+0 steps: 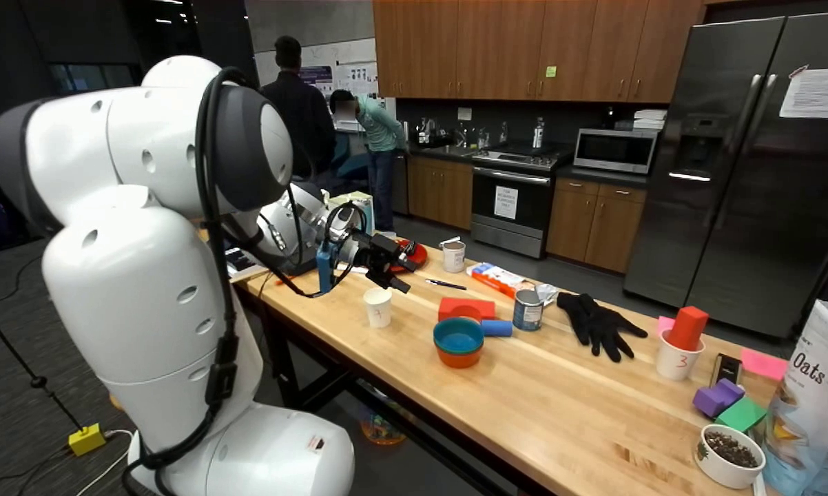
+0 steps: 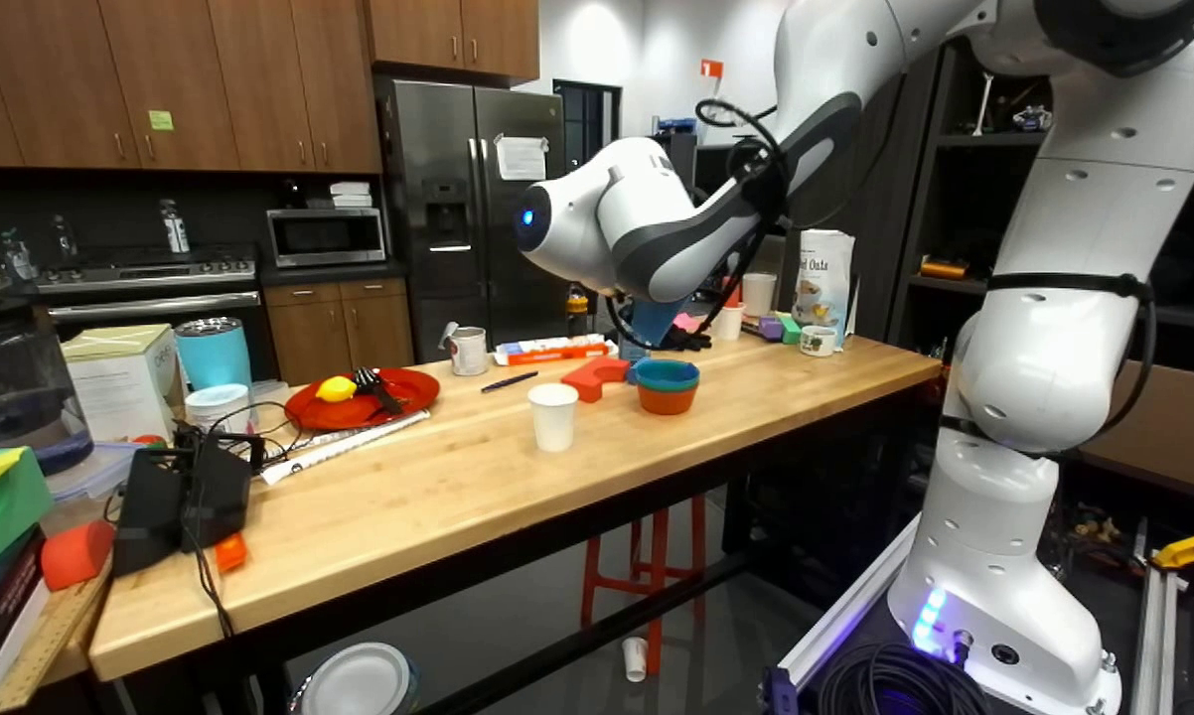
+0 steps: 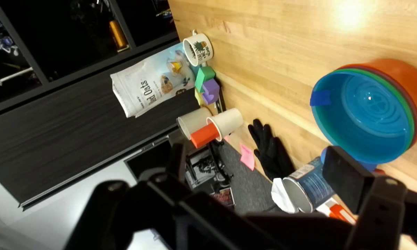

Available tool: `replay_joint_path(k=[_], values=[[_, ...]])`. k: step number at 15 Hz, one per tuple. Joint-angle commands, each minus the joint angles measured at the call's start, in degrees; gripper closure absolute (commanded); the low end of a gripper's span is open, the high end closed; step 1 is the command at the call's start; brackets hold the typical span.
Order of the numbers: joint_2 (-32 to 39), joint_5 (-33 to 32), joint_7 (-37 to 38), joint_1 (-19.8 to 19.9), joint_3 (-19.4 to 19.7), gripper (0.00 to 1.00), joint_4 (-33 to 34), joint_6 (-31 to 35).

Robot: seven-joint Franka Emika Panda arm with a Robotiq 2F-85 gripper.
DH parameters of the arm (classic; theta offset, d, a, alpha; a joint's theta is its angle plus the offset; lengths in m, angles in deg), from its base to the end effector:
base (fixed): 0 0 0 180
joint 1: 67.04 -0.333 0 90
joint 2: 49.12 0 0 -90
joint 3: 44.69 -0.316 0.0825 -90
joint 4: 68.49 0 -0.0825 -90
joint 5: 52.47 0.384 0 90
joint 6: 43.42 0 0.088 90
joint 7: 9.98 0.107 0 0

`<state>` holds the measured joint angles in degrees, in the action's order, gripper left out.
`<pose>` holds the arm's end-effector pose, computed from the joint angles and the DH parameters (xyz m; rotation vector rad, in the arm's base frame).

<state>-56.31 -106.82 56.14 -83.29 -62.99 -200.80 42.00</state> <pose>0.4062 0.1696 0.4045 1.9763 -0.2739 0.3700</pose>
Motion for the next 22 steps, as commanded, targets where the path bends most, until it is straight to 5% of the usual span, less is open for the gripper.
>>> replay_joint_path(k=[1,7,14,22], values=[[-1.4,-4.6,5.8,-2.8,-3.1,0.00,-3.4,-1.4],[1.9,-11.1,14.7,-6.8,-7.0,0.00,-6.8,-2.0],[8.2,-6.5,25.4,-11.1,-10.4,0.00,-5.5,-10.8],[11.9,0.2,33.5,-11.9,-10.3,0.00,-4.5,-8.5]])
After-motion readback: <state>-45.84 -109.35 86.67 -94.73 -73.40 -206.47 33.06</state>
